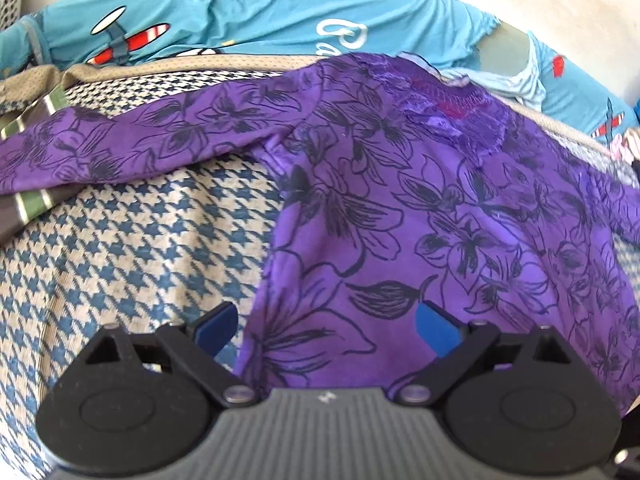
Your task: Fold clothes
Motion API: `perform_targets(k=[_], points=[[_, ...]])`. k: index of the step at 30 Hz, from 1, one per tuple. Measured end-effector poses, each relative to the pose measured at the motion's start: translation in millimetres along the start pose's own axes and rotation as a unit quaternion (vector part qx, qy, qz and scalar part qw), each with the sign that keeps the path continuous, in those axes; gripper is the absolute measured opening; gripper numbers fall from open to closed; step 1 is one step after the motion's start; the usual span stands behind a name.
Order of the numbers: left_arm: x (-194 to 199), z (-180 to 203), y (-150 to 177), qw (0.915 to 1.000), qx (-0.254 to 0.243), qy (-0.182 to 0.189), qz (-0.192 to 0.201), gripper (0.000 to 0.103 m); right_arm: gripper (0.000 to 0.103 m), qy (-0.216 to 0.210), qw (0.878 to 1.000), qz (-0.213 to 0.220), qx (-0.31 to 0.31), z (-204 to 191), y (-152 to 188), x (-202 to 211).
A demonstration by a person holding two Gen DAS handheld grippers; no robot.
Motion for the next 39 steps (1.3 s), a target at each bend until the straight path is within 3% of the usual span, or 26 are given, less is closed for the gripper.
perform_targets(k=[12, 15, 18, 30, 31, 34, 37, 39], points=[[26, -36, -1, 0.9973, 0.064, -0.019, 0.032, 0.097, 0.02, -0.035, 0.997, -0.001, 0.063, -47, -9, -40], [32, -45, -2, 0.9959, 0.079, -0.022, 0.039, 0.097, 0.032, -0.038, 0.996, 0.008, 0.083, -61, -13, -48], [39, -52, -2, 0.9946, 0.091, -0.023, 0.045, 0.097, 0.033, -0.04, 0.994, 0.016, 0.103, -75, -16, -56], [52, -62, 0, 0.9928, 0.1, -0.03, 0.059, 0.097, 0.036, 0.028, 0.981, 0.059, 0.182, -97, -15, -90], [53, -63, 0, 0.9927, 0.099, -0.032, 0.06, 0.097, 0.035, 0.025, 0.983, 0.06, 0.174, -96, -16, -91], [58, -64, -1, 0.9921, 0.099, -0.035, 0.068, 0.097, 0.017, 0.014, 0.987, 0.069, 0.143, -92, -23, -88], [64, -66, -3, 0.9912, 0.099, -0.041, 0.077, 0.098, 0.005, 0.007, 0.987, 0.088, 0.133, -94, -32, -84], [69, -69, -4, 0.9902, 0.102, -0.047, 0.083, 0.098, 0.005, 0.001, 0.986, 0.101, 0.135, -97, -37, -80]])
Point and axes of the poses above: each gripper's, at about its wrist camera, not at the fingertips, and x roughly against the way its jaws point, z to its right, y to its underside, the point moved 6 cm from there along -x, roughly the way its jaws point, and after that the axes turned 15 degrees about -x, right-handed, at the moved point
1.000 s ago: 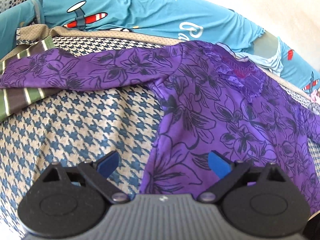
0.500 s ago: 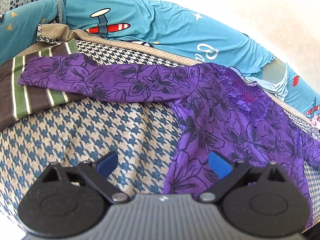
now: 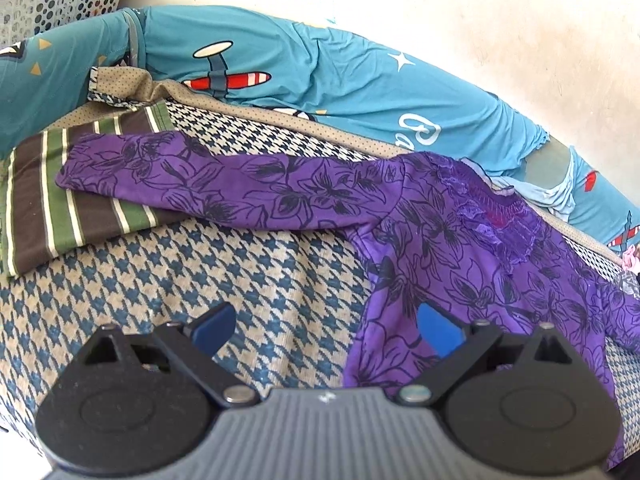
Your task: Fold clothes
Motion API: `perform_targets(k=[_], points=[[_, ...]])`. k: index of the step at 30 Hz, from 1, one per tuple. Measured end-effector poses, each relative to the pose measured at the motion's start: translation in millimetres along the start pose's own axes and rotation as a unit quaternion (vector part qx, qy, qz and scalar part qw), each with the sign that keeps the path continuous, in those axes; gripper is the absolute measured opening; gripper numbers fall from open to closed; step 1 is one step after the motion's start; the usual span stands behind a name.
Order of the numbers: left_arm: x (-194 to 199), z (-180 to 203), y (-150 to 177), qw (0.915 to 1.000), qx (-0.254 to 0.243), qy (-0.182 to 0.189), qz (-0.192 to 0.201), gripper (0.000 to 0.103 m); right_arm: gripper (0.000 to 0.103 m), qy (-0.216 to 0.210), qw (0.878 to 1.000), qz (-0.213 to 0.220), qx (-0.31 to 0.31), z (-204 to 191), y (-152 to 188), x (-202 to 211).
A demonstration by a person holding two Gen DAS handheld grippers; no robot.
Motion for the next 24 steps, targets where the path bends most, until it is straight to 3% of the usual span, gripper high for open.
perform_targets(k=[5, 9, 13, 18, 24], points=[[13, -14, -7, 0.9996, 0.022, -0.003, 0.02, 0.099, 0.005, -0.066, 0.998, 0.017, 0.005, -14, -13, 14], [16, -27, -7, 0.9986, 0.048, -0.003, 0.021, 0.099, 0.005, -0.105, 0.994, 0.002, 0.007, -22, -11, 22], [11, -21, -5, 0.999, 0.043, 0.003, 0.014, 0.099, 0.005, -0.113, 0.993, -0.012, 0.004, -21, -5, 15], [10, -13, -7, 0.9995, 0.013, -0.024, 0.018, 0.099, 0.006, -0.109, 0.994, -0.002, -0.004, -18, -8, 1], [0, -4, -6, 0.9997, 0.005, -0.024, 0.007, 0.103, 0.012, -0.124, 0.992, 0.004, -0.022, -3, -14, 20]])
Point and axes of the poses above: each gripper's, at about its wrist camera, not at the fingertips, and x roughly against the way its jaws point, z to its right, y to its underside, the point moved 6 cm from there along -x, roughly the way its jaws point, and after that the axes turned 15 degrees about -x, right-handed, at the moved point
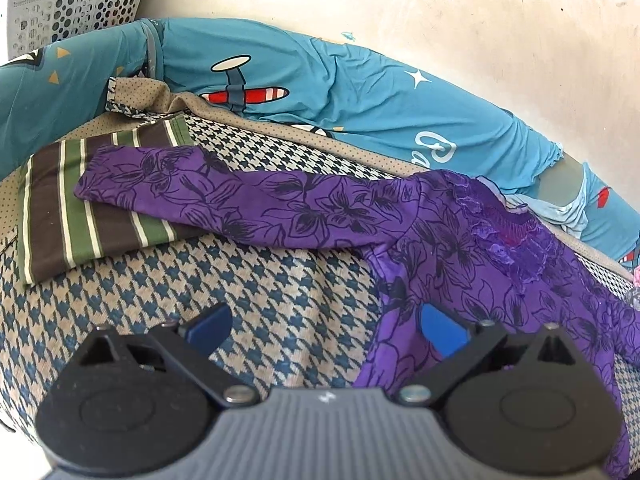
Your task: Fold clothes
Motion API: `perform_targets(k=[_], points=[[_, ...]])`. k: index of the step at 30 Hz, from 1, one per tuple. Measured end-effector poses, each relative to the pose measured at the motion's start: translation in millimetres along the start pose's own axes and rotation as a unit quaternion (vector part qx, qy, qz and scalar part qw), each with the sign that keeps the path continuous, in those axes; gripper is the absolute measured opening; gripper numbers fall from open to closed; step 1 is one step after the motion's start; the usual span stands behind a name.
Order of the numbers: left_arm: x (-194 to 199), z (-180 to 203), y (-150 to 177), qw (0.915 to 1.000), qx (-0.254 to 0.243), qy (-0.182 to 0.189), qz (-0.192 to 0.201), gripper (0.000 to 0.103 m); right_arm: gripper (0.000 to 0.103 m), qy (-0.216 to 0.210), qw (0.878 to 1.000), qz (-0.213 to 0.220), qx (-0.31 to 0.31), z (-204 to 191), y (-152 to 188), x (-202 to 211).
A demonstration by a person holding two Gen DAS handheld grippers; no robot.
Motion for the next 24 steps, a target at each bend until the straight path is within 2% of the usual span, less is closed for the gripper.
perform_targets(k=[4, 11, 19, 24], points=[[-8, 19, 4, 0.9995, -0.029, 0.013, -0.008, 0.103, 0.012, 0.016, 1.0, -0.011, -0.022, 17, 7, 13], [-25, 64, 16, 0.9944, -0.086, 0.054, -0.029, 0.103, 0.018, 0.085, 0.992, -0.021, -0.087, 52, 32, 45], [-40, 97, 26, 0.988, -0.134, 0.065, -0.042, 0.101, 0.019, 0.156, 0.973, -0.016, -0.167, 90, 47, 78], [-48, 110, 34, 0.9834, -0.157, 0.071, -0.056, 0.089, 0.024, 0.195, 0.954, -0.021, -0.225, 118, 60, 93]])
Point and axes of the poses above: each gripper's, at about its wrist camera, not at the fingertips, and x roughly against the way its jaws point, z to its right, y to its underside, the point moved 6 cm from there along -x, roughly the way its jaws point, and after that the axes turned 15 degrees about -x, right-handed, at the moved point
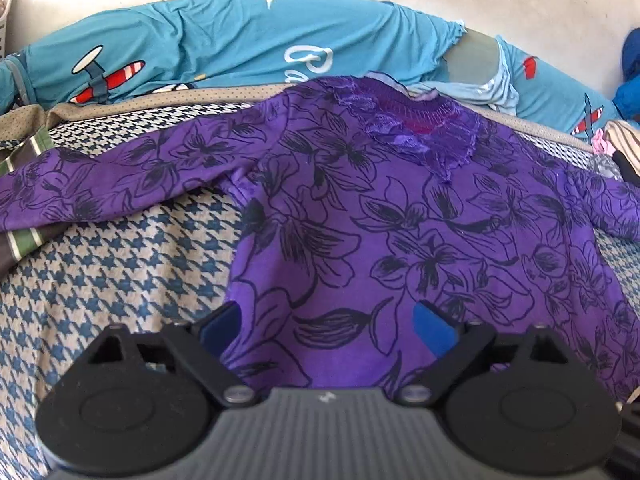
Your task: Fold clothes
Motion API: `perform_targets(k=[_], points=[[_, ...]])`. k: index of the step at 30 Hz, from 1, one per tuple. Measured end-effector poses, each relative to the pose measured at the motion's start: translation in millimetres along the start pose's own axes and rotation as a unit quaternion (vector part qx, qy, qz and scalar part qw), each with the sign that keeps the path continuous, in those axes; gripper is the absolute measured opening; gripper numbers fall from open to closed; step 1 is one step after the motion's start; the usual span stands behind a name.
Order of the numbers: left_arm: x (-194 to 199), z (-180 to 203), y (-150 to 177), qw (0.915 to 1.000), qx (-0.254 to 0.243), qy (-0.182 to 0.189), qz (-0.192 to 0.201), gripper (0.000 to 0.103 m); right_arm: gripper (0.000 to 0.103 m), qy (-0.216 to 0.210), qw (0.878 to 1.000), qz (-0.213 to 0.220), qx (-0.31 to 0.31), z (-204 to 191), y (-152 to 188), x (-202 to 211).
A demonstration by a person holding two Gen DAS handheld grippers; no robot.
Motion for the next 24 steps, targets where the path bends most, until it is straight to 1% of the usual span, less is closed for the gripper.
perform_targets(k=[1, 3, 5, 8, 10, 14, 18, 24], points=[[-2, 2, 1, 1.0, -0.004, -0.001, -0.003, 0.088, 0.024, 0.01, 1.0, -0.002, -0.012, 6, 0, -1], [-5, 6, 2, 0.9999, -0.014, -0.004, -0.006, 0.083, 0.024, 0.033, 0.999, -0.006, -0.028, 18, -1, 0], [-7, 10, 3, 0.9996, -0.026, -0.01, -0.008, 0.08, 0.024, 0.057, 0.997, -0.005, -0.043, 30, -2, 1], [-10, 14, 2, 0.9994, -0.031, -0.011, -0.01, 0.08, 0.025, 0.091, 0.993, -0.001, -0.07, 49, -5, 5], [-12, 16, 1, 0.9994, -0.032, -0.009, -0.012, 0.077, 0.025, 0.115, 0.99, 0.0, -0.085, 62, -6, 8], [-14, 18, -1, 0.9995, -0.028, -0.011, -0.012, 0.076, 0.025, 0.15, 0.981, 0.008, -0.122, 91, -8, 20], [-14, 17, -4, 0.9996, -0.022, -0.014, -0.01, 0.076, 0.025, 0.199, 0.968, 0.028, -0.153, 125, -7, 38], [-16, 19, -6, 0.9997, -0.016, -0.012, -0.012, 0.076, 0.026, 0.276, 0.935, 0.048, -0.219, 173, -1, 67]])
Point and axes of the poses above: each gripper's, at about its wrist camera, not at the fingertips, and x roughly against the way its jaws point, z to its right, y to its underside, the point moved 6 cm from there along -x, roughly the way its jaws point, and after that the axes turned 15 degrees about -x, right-handed, at the moved point
